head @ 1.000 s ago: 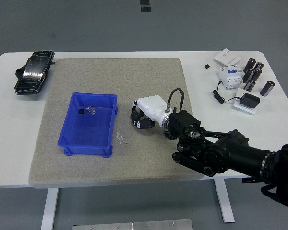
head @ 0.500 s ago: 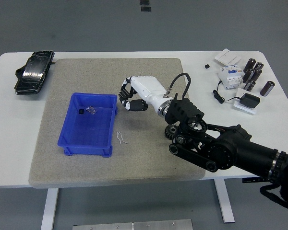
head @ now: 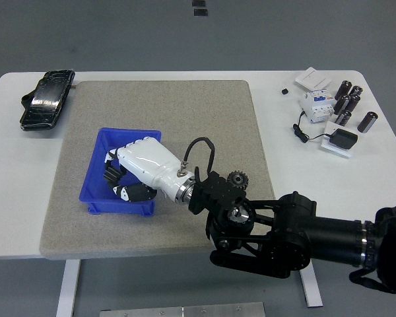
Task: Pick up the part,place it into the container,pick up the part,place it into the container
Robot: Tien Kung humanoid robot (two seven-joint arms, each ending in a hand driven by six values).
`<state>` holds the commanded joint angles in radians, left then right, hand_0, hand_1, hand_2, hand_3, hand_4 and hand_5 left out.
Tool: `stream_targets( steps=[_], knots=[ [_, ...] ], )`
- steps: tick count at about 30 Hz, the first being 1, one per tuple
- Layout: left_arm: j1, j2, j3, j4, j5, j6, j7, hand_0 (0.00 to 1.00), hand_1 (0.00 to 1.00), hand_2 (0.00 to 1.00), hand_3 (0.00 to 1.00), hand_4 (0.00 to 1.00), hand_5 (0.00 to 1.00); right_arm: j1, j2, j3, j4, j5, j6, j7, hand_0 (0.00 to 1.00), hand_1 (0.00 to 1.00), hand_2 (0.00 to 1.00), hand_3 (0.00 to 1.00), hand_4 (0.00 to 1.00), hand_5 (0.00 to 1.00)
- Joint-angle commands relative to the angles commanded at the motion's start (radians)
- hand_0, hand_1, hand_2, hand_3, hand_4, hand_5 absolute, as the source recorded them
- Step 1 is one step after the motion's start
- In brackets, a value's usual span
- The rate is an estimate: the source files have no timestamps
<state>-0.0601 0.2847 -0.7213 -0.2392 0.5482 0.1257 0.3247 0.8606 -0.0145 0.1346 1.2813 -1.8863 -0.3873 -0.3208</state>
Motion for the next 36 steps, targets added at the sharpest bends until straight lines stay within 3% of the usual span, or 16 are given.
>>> stream_targets(
  steps=[3,4,13,19,22,28,29,34,35,36],
  knots=[
    [-0.001,0.000,0.000,0.000,0.001,0.000,0.000,0.678,0.634,0.608,0.590,0.655,0.300,0.003,0.008,-0.014,-0.017,0.000,0.005,-0.004,0.569,0.680,0.673,0.676,0.481,0.281],
    [-0.002,0.000,0.000,0.000,0.001,0.000,0.000,0.678,0.635,0.608,0.589,0.658,0.304,0.005,0.011,-0.017,-0.025,0.002,0.005,-0.004,0.722,0.821,0.814,0.728,0.553,0.303],
    [-0.003,0.001,0.001,0.000,0.000,0.000,-0.001,0.678,0.634,0.608,0.589,0.659,0.304,0.008,0.015,-0.019,-0.094,0.024,0.015,-0.008,0.767,0.871,0.856,0.744,0.588,0.320],
    [-0.004,0.001,0.004,0.000,-0.002,-0.001,-0.003,0.678,0.634,0.608,0.588,0.659,0.304,0.001,0.014,0.003,-0.093,0.033,0.028,-0.004,0.792,0.894,0.879,0.777,0.621,0.306],
    [-0.005,0.000,0.006,0.000,-0.003,-0.001,-0.003,0.678,0.634,0.608,0.588,0.659,0.304,-0.020,0.001,0.046,-0.071,0.074,0.005,0.016,0.792,0.894,0.879,0.777,0.621,0.306],
    [-0.001,-0.001,0.007,0.001,-0.006,-0.001,-0.004,0.679,0.634,0.607,0.588,0.657,0.302,-0.103,-0.078,0.193,0.023,0.097,-0.033,0.022,0.776,0.881,0.870,0.772,0.641,0.315],
    [0.000,-0.001,0.008,0.001,-0.008,-0.001,-0.005,0.678,0.634,0.607,0.589,0.651,0.294,-0.120,-0.098,0.223,0.042,0.078,-0.027,0.010,0.722,0.818,0.844,0.771,0.653,0.322],
    [0.005,-0.001,0.008,0.001,-0.013,0.000,-0.005,0.678,0.634,0.607,0.589,0.651,0.294,-0.203,-0.206,0.351,0.140,-0.028,0.048,-0.070,0.722,0.818,0.844,0.771,0.653,0.322],
    [0.008,-0.001,0.006,0.001,-0.013,0.000,-0.005,0.678,0.634,0.605,0.588,0.649,0.292,-0.226,-0.233,0.378,0.164,-0.055,0.068,-0.090,0.662,0.784,0.864,0.876,0.726,0.338],
    [0.009,-0.001,0.006,0.001,-0.012,0.000,-0.004,0.678,0.634,0.605,0.588,0.649,0.292,-0.243,-0.254,0.398,0.182,-0.075,0.082,-0.103,0.662,0.784,0.864,0.876,0.726,0.338]
  ],
)
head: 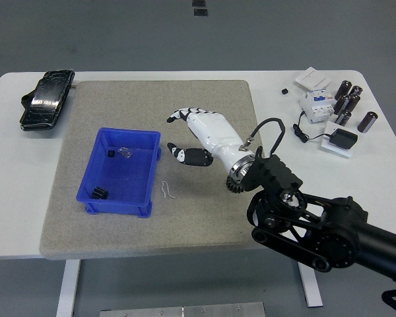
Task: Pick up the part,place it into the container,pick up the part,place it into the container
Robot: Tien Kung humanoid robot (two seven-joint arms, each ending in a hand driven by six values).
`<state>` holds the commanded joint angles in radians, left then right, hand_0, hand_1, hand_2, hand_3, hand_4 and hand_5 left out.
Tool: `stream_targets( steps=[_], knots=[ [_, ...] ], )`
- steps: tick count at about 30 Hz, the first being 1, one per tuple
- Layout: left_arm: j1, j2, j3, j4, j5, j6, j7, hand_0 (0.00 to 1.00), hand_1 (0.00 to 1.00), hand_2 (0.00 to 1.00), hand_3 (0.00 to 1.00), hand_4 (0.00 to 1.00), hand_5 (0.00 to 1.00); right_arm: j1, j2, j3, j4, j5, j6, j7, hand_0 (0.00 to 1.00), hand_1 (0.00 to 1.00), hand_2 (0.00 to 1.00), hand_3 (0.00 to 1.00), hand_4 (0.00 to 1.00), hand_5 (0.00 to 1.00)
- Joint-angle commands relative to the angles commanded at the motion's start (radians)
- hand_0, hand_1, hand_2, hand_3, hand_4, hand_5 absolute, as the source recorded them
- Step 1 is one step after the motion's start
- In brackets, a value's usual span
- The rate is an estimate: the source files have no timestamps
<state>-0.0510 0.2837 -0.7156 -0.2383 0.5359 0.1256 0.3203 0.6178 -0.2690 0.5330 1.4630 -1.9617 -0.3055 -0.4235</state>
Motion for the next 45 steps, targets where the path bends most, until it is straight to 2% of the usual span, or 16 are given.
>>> stream_targets(
  steps=[3,5,8,10,14,21,28,29,34,35,40,41,45],
  knots=[
    [0.003,0.000,0.000,0.001,-0.002,0.000,-0.001,0.678,0.634,0.605,0.588,0.649,0.292,-0.058,-0.069,0.060,0.050,-0.065,0.034,-0.031,0.662,0.784,0.864,0.876,0.726,0.338],
    [0.004,0.001,0.000,0.001,-0.003,0.000,-0.002,0.678,0.634,0.604,0.586,0.646,0.291,-0.100,-0.113,0.086,0.070,-0.103,0.052,-0.045,0.627,0.775,0.874,0.891,0.766,0.365],
    [0.003,0.001,0.004,0.002,-0.008,-0.001,-0.005,0.678,0.634,0.604,0.586,0.646,0.291,-0.159,-0.168,0.107,0.087,-0.128,0.074,-0.058,0.627,0.775,0.874,0.891,0.766,0.365],
    [0.003,0.001,0.004,0.002,-0.009,-0.001,-0.005,0.677,0.634,0.604,0.586,0.645,0.288,-0.199,-0.192,0.117,0.094,-0.134,0.084,-0.063,0.591,0.766,0.878,0.903,0.777,0.371],
    [0.004,0.000,0.003,0.002,-0.008,-0.001,-0.005,0.677,0.634,0.604,0.586,0.645,0.288,-0.254,-0.214,0.125,0.103,-0.131,0.091,-0.066,0.591,0.766,0.878,0.903,0.777,0.371],
    [0.001,0.002,0.001,0.002,-0.001,-0.002,-0.004,0.678,0.634,0.604,0.586,0.645,0.287,-0.279,-0.199,0.100,0.087,-0.107,0.084,-0.060,0.578,0.761,0.879,0.902,0.783,0.380],
    [0.000,0.003,-0.005,0.001,0.010,-0.002,0.001,0.678,0.634,0.604,0.586,0.644,0.287,-0.257,-0.162,0.037,0.042,-0.084,0.075,-0.050,0.564,0.749,0.876,0.899,0.767,0.364],
    [0.000,0.003,-0.005,0.001,0.011,-0.002,0.001,0.678,0.634,0.603,0.586,0.643,0.286,-0.252,-0.157,0.029,0.033,-0.080,0.074,-0.048,0.555,0.740,0.871,0.891,0.791,0.388],
    [0.000,0.002,-0.004,0.001,0.008,-0.002,0.001,0.678,0.634,0.603,0.586,0.643,0.286,-0.220,-0.137,0.000,-0.007,-0.067,0.063,-0.038,0.555,0.740,0.871,0.891,0.791,0.388],
    [0.000,0.002,-0.003,0.001,0.007,-0.002,0.000,0.678,0.634,0.603,0.586,0.642,0.284,-0.214,-0.134,-0.004,-0.016,-0.065,0.061,-0.036,0.541,0.714,0.822,0.862,0.803,0.405],
    [-0.002,0.000,0.001,0.002,0.001,-0.002,-0.003,0.678,0.634,0.603,0.586,0.642,0.284,-0.192,-0.125,-0.021,-0.050,-0.052,0.056,-0.029,0.541,0.714,0.822,0.862,0.803,0.405],
    [-0.002,0.000,0.001,0.002,0.000,-0.002,-0.003,0.678,0.634,0.605,0.586,0.641,0.284,-0.189,-0.124,-0.024,-0.054,-0.050,0.055,-0.028,0.524,0.688,0.771,0.829,0.804,0.413],
    [-0.002,0.000,0.000,0.001,0.000,-0.001,-0.002,0.678,0.634,0.605,0.586,0.641,0.284,-0.182,-0.122,-0.034,-0.070,-0.041,0.052,-0.022,0.524,0.688,0.771,0.829,0.804,0.413]
  ],
)
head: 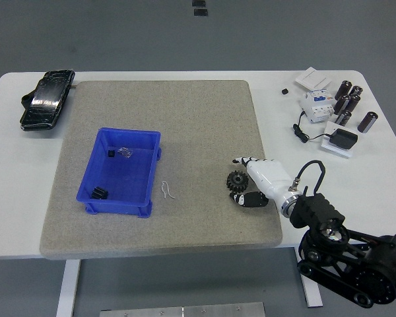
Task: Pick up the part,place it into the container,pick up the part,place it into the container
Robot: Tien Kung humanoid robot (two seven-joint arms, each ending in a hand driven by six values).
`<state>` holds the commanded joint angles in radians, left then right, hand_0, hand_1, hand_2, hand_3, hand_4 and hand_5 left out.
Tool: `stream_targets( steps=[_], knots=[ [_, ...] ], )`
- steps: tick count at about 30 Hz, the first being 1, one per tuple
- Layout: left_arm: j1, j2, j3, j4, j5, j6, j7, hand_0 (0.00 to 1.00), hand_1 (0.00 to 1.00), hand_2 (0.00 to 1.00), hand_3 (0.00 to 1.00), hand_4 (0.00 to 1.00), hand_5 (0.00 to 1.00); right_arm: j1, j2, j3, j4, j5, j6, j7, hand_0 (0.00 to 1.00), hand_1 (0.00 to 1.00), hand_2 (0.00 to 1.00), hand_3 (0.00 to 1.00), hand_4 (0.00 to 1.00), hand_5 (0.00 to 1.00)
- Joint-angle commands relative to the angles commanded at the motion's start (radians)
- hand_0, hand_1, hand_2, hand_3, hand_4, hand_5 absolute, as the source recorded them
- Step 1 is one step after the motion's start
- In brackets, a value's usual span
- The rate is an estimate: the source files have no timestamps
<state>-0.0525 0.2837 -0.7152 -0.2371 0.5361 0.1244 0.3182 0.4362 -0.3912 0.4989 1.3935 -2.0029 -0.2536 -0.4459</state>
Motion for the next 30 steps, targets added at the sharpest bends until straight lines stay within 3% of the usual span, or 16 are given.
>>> stream_targets(
  steps=[1,2,7,8,25,26,30],
  knots=[
    [0.000,0.000,0.000,0.000,0.000,0.000,0.000,0.678,0.634,0.605,0.586,0.641,0.284,0.001,0.000,-0.002,-0.002,0.002,-0.001,0.001,0.524,0.688,0.771,0.829,0.804,0.413],
    [0.000,0.000,0.000,0.000,0.000,0.000,0.000,0.678,0.634,0.605,0.586,0.641,0.283,0.002,0.000,-0.004,-0.004,0.003,-0.002,0.002,0.503,0.650,0.695,0.776,0.799,0.411],
    [0.000,0.000,0.002,0.000,-0.002,0.000,-0.001,0.678,0.634,0.605,0.586,0.641,0.283,0.011,0.004,-0.015,-0.019,0.008,-0.002,0.004,0.503,0.650,0.695,0.776,0.799,0.411],
    [0.000,0.000,0.002,0.000,-0.002,0.000,-0.001,0.678,0.634,0.604,0.586,0.642,0.282,0.012,0.004,-0.017,-0.020,0.009,-0.002,0.004,0.480,0.618,0.642,0.719,0.789,0.420],
    [-0.001,0.000,0.005,0.000,-0.006,0.000,-0.003,0.678,0.634,0.604,0.586,0.642,0.284,0.016,0.002,-0.037,-0.027,0.007,-0.026,0.019,0.450,0.572,0.568,0.665,0.747,0.410],
    [0.000,0.000,0.005,0.000,-0.006,0.000,-0.004,0.678,0.634,0.605,0.586,0.641,0.283,0.015,0.002,-0.038,-0.028,0.007,-0.027,0.019,0.436,0.554,0.539,0.651,0.620,0.190],
    [0.000,0.001,0.006,0.000,-0.007,0.001,-0.004,0.678,0.634,0.605,0.586,0.641,0.283,0.015,0.003,-0.042,-0.034,0.004,-0.031,0.020,0.436,0.554,0.539,0.651,0.620,0.190]
  ],
)
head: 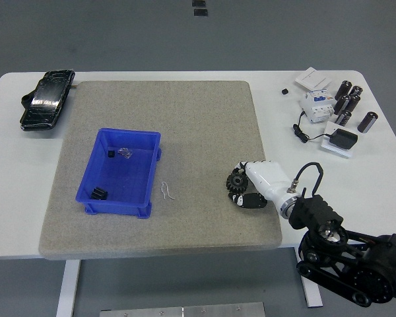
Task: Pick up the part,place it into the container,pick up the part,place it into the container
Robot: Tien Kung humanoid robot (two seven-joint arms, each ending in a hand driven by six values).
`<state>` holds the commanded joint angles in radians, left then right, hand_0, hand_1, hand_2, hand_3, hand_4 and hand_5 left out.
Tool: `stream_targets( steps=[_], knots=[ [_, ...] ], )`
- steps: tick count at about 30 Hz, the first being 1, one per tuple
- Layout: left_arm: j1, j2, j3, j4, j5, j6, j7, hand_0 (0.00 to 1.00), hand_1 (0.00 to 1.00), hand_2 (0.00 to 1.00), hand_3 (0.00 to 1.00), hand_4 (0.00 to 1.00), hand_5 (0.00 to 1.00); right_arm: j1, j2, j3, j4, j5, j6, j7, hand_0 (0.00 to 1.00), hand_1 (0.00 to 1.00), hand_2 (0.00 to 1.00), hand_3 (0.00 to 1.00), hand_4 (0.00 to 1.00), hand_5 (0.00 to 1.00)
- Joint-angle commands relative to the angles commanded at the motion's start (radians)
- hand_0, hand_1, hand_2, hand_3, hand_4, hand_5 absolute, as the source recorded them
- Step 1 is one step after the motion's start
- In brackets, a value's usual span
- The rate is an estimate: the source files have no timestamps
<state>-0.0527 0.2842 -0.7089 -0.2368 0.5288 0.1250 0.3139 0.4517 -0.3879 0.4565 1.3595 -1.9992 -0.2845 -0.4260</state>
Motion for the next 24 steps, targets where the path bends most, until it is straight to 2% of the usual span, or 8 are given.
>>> stream_targets(
  steps=[1,2,10,16,20,24],
  knots=[
    [0.000,0.000,0.000,0.000,-0.001,0.000,0.000,0.678,0.634,0.605,0.586,0.641,0.283,0.000,0.000,-0.001,-0.002,-0.001,0.000,0.000,0.436,0.554,0.539,0.651,0.620,0.190],
    [0.000,0.000,0.001,0.000,-0.001,0.000,-0.001,0.678,0.634,0.605,0.586,0.642,0.285,0.000,0.001,-0.002,-0.003,-0.001,0.000,0.000,0.433,0.558,0.516,0.599,0.632,0.050],
    [0.000,0.001,0.000,0.000,-0.001,0.001,0.000,0.678,0.634,0.605,0.586,0.641,0.285,0.000,0.002,-0.002,-0.003,-0.009,-0.006,0.002,0.437,0.559,0.508,0.586,0.612,0.024],
    [0.001,0.000,0.000,0.000,-0.003,0.001,-0.001,0.678,0.634,0.605,0.586,0.641,0.287,0.016,0.006,0.007,0.025,-0.022,-0.012,0.000,0.446,0.557,0.511,0.587,0.594,0.002],
    [0.002,-0.001,-0.002,-0.001,0.000,0.001,0.001,0.679,0.634,0.605,0.586,0.643,0.291,0.054,0.027,0.002,0.046,-0.031,-0.013,-0.005,0.445,0.559,0.510,0.588,0.601,0.002],
    [0.002,-0.001,-0.005,-0.001,0.004,0.001,0.003,0.679,0.634,0.605,0.586,0.643,0.291,0.116,0.074,-0.026,0.051,-0.031,-0.009,-0.009,0.445,0.559,0.510,0.588,0.601,0.002]
  ],
)
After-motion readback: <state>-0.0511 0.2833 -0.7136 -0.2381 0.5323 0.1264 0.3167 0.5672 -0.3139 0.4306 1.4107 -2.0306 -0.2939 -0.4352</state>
